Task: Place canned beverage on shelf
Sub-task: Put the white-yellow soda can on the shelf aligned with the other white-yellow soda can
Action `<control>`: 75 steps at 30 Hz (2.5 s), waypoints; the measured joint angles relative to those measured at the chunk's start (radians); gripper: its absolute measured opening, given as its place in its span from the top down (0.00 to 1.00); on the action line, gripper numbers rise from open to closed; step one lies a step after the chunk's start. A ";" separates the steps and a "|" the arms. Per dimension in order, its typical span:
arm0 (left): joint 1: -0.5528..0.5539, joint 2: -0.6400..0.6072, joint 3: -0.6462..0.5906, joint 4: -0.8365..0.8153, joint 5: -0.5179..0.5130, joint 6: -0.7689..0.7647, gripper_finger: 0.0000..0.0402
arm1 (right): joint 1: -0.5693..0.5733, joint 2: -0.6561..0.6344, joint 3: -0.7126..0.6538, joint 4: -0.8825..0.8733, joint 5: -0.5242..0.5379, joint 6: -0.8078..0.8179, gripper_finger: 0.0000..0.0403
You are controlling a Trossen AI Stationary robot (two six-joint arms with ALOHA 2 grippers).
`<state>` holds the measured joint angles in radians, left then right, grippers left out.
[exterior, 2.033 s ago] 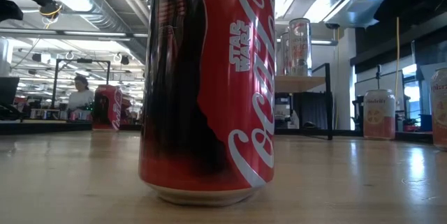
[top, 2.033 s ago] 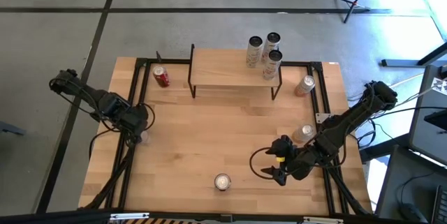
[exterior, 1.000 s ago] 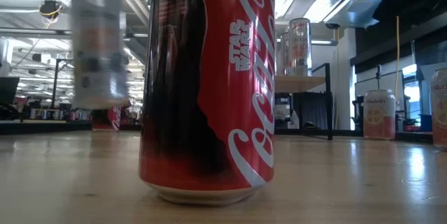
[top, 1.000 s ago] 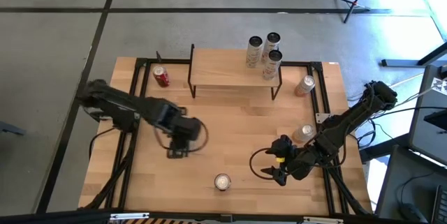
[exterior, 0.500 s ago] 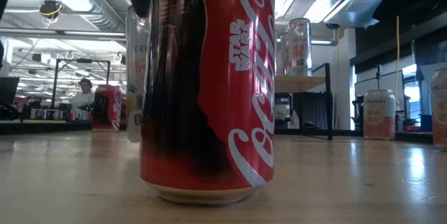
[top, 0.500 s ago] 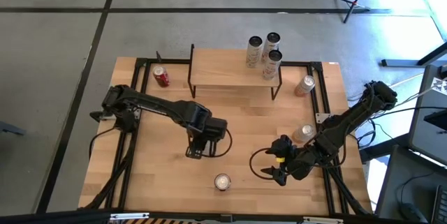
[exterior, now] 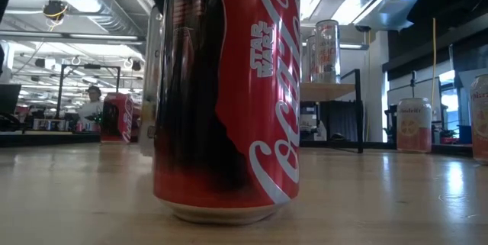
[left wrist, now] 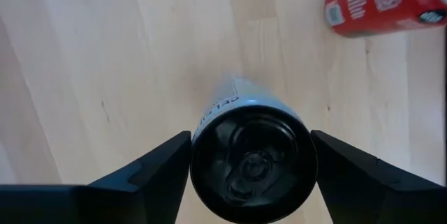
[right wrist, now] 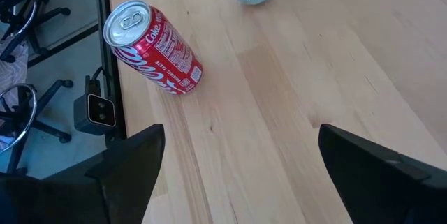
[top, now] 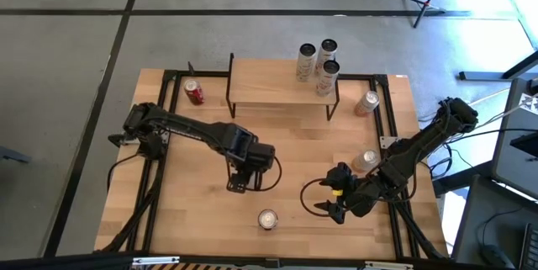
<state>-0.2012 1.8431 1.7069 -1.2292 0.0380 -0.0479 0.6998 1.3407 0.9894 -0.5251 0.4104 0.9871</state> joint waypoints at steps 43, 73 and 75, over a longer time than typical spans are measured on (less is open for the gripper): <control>-0.048 -0.101 0.014 0.078 -0.129 -0.148 0.20 | 0.000 0.000 0.000 0.001 0.017 0.002 0.09; -0.247 -0.502 -0.666 0.845 -0.588 -0.494 0.20 | 0.000 0.000 0.000 0.004 0.027 0.003 0.09; -0.247 -0.495 -0.691 0.869 -0.598 -0.494 0.20 | 0.000 0.000 0.000 0.004 0.028 0.003 0.09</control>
<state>-0.4484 1.3479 1.0161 -0.3605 -0.5598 -0.5423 0.7002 1.3407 0.9894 -0.5213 0.4388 0.9897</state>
